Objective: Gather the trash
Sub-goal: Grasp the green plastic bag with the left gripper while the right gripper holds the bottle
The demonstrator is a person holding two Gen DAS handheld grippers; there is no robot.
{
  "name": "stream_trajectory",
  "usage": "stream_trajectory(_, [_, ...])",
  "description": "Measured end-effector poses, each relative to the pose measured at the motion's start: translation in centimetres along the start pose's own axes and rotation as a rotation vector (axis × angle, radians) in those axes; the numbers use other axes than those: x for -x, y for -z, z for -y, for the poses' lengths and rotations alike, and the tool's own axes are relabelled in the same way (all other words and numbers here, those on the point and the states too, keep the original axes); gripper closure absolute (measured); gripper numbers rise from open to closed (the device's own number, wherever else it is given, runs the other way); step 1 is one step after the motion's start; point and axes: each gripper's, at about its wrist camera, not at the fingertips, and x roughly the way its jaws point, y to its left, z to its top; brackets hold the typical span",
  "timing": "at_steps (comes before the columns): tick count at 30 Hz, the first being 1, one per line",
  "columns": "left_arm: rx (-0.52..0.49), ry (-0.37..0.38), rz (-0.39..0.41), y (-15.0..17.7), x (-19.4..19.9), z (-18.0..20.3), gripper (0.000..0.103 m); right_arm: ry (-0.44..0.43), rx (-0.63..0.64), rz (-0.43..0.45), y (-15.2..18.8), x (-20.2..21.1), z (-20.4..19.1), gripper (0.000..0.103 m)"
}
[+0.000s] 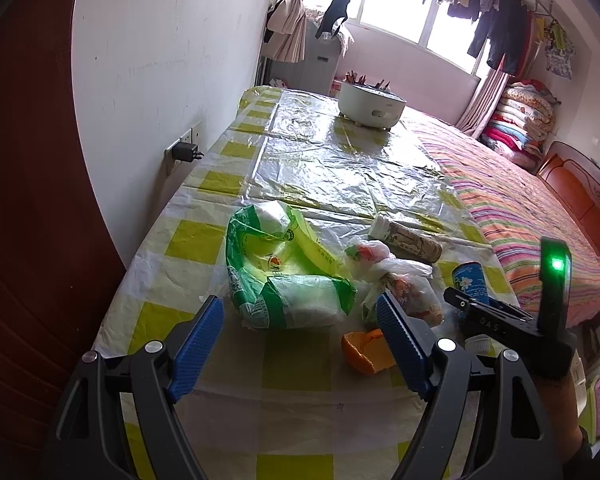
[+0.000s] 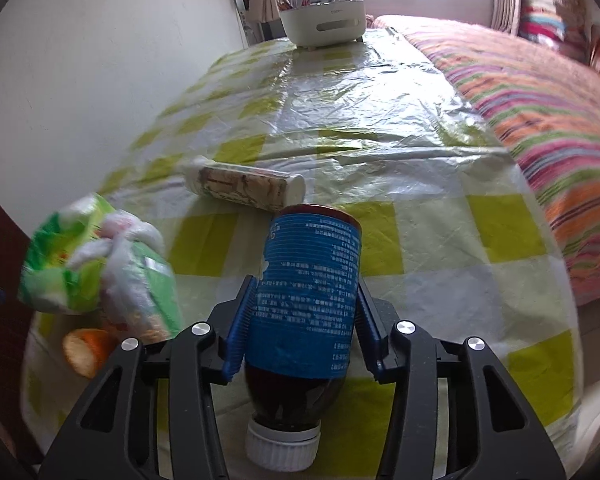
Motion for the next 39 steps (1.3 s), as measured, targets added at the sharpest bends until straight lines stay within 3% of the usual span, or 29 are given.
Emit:
stream_trajectory(8, [0.026, 0.035, -0.042, 0.0, -0.7, -0.4, 0.027, -0.158, -0.112, 0.04, 0.7, 2.6, 1.3, 0.06])
stream_trajectory(15, [0.195, 0.114, -0.083, -0.9, -1.8, -3.0, 0.027, -0.199, -0.127, 0.098, 0.5, 4.5, 2.1, 0.06])
stream_trajectory(21, [0.283, 0.107, -0.111, -1.4, -3.3, -4.7, 0.027, -0.217, -0.132, 0.123, 0.7, 5.2, 2.3, 0.061])
stream_trajectory(27, [0.304, 0.077, -0.14, -2.0, -4.9, -5.6, 0.027, -0.243, -0.141, 0.124, 1.0, 5.4, 2.2, 0.06])
stream_trajectory(37, [0.254, 0.048, -0.173, -3.2, -8.2, -6.1, 0.027, -0.267, -0.134, 0.132, 1.2, 6.0, 2.2, 0.061])
stream_trajectory(39, [0.272, 0.051, -0.167, -3.1, -8.5, -6.4, 0.032, -0.27, -0.138, 0.134, 1.2, 6.2, 2.3, 0.061])
